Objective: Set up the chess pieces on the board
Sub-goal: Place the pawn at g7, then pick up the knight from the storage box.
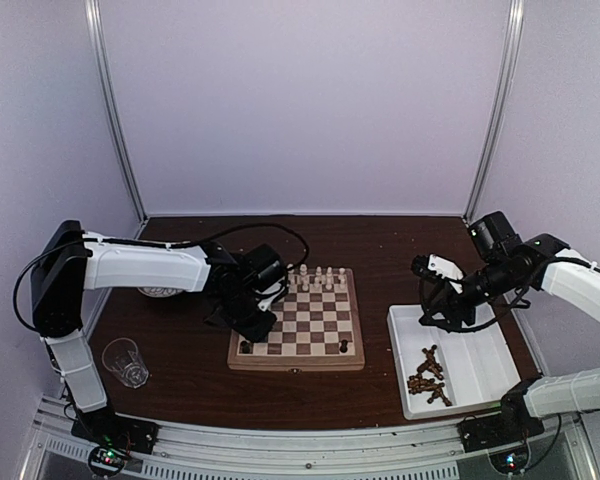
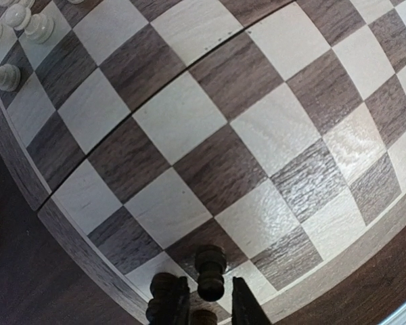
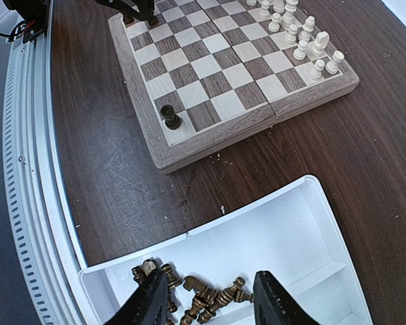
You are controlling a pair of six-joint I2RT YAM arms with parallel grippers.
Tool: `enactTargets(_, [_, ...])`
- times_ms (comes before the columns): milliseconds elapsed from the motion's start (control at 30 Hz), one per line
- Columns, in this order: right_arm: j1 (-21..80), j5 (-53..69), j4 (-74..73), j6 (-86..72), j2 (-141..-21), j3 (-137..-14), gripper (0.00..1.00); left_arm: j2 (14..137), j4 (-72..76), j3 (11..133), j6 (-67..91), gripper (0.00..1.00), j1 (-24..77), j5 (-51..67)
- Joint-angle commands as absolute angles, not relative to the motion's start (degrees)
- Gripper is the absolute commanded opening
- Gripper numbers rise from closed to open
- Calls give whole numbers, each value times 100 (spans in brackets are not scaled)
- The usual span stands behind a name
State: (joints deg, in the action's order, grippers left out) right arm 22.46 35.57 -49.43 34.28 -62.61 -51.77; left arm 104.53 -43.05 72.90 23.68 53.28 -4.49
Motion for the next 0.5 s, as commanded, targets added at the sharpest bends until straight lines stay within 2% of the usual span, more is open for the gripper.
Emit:
enactTargets(0, [2219, 3533, -4920, 3437, -6249, -5152, 47, 10143, -4405, 7612, 2329, 28, 5291, -343])
enactTargets(233, [2222, 3078, -5291, 3925, -6329, -5229, 47, 9244, -3495, 7787, 2295, 38, 5289, 244])
enactTargets(467, [2298, 2293, -5708, 4973, -6765, -4790, 42, 8787, -2262, 7409, 2430, 39, 5356, 599])
